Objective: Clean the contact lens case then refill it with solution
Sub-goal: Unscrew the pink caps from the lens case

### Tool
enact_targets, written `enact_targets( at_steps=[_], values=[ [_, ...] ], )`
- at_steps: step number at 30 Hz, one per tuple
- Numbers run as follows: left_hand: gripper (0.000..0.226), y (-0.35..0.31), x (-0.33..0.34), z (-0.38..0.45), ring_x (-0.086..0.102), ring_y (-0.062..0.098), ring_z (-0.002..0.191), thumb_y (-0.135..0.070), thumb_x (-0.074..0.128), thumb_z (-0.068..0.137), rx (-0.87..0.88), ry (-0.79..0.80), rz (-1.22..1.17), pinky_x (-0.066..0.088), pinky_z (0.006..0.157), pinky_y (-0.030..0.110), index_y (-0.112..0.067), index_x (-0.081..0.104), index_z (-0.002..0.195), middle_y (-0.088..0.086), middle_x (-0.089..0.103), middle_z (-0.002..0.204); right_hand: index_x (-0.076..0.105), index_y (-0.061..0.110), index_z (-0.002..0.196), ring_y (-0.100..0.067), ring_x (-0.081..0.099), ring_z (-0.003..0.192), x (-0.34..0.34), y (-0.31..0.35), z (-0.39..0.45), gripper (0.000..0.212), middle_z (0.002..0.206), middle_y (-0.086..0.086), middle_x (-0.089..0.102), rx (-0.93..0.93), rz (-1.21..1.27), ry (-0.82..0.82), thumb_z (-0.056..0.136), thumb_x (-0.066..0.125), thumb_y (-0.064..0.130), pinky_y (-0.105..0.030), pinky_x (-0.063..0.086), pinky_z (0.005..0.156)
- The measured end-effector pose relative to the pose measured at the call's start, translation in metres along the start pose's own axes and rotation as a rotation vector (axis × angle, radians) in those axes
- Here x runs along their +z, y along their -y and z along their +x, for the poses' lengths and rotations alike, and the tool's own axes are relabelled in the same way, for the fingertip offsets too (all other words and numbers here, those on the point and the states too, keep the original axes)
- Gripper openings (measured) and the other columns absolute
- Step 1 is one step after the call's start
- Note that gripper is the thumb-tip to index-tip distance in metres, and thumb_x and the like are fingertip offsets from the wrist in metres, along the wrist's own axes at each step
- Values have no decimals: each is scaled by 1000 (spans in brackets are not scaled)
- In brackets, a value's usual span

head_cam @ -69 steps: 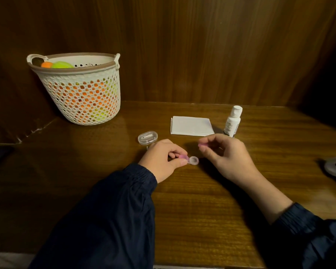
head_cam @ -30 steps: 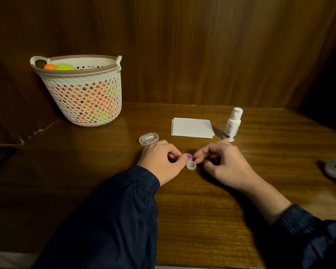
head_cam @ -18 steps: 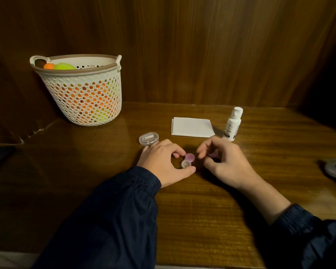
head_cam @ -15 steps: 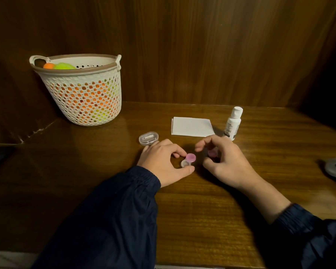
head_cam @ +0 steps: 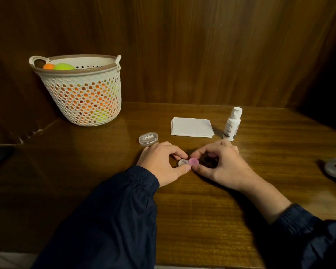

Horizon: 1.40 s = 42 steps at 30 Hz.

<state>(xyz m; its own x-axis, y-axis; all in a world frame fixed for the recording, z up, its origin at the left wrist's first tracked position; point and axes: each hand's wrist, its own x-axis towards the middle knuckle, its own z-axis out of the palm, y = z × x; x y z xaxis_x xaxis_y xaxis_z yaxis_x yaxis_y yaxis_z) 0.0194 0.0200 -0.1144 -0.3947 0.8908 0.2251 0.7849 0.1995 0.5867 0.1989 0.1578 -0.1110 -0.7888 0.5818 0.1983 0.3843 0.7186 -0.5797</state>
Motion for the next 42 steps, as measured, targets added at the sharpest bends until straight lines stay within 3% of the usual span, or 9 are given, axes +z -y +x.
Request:
enact_targets(
  at_steps=[8,15,18,22,26,30,36,42],
  values=[
    [27,1,-1,-1,51,-5,86,-60,78,82,-17,-18,-6,53,96,48,-44,77,103,-24,66,101,73,55,98,20,26,116,0,-2,-2,29,100,37,63,-6,1,-26,77,78,73,-39,31,99],
    [19,2,-2,-1,51,-4,85,-52,80,85,-13,-4,-33,53,97,50,-43,79,101,-22,66,98,73,55,98,-3,36,111,2,-4,1,46,103,35,64,-36,-99,-40,70,65,92,-38,27,94],
    [16,3,-1,0,51,-2,84,-49,82,86,-17,-2,-50,54,93,46,-43,80,101,-22,66,96,74,55,96,-6,36,109,2,-4,2,51,102,35,63,-30,-135,-38,67,62,95,-38,27,91],
    [14,5,1,1,54,2,83,-45,83,86,-24,-1,-83,51,79,34,-42,81,99,-21,67,97,77,52,94,-3,35,107,1,-3,2,50,98,31,64,-64,-126,-48,66,61,91,-37,29,91],
    [11,6,4,3,57,3,84,-41,84,86,-29,15,-119,47,72,26,-41,82,97,-22,67,98,78,47,91,7,38,110,1,0,4,37,96,28,65,-92,-96,-44,74,69,78,-35,28,95],
    [9,7,4,4,59,6,85,-41,85,85,-45,28,-157,50,73,29,-43,82,92,-22,68,96,78,42,90,9,44,108,0,2,5,24,96,25,65,-116,-69,-23,79,78,64,-36,36,100],
    [9,6,4,4,60,7,84,-39,87,83,-45,24,-167,56,76,35,-42,82,91,-21,68,95,80,37,92,3,51,107,-1,5,6,18,98,22,65,-110,-29,7,82,84,52,-32,48,94],
    [11,4,3,5,58,5,85,-37,85,86,-30,49,-148,56,80,36,-42,82,95,-22,67,97,81,39,97,3,55,105,-1,0,5,17,98,23,67,-166,1,35,84,83,49,-25,47,88]
  ],
)
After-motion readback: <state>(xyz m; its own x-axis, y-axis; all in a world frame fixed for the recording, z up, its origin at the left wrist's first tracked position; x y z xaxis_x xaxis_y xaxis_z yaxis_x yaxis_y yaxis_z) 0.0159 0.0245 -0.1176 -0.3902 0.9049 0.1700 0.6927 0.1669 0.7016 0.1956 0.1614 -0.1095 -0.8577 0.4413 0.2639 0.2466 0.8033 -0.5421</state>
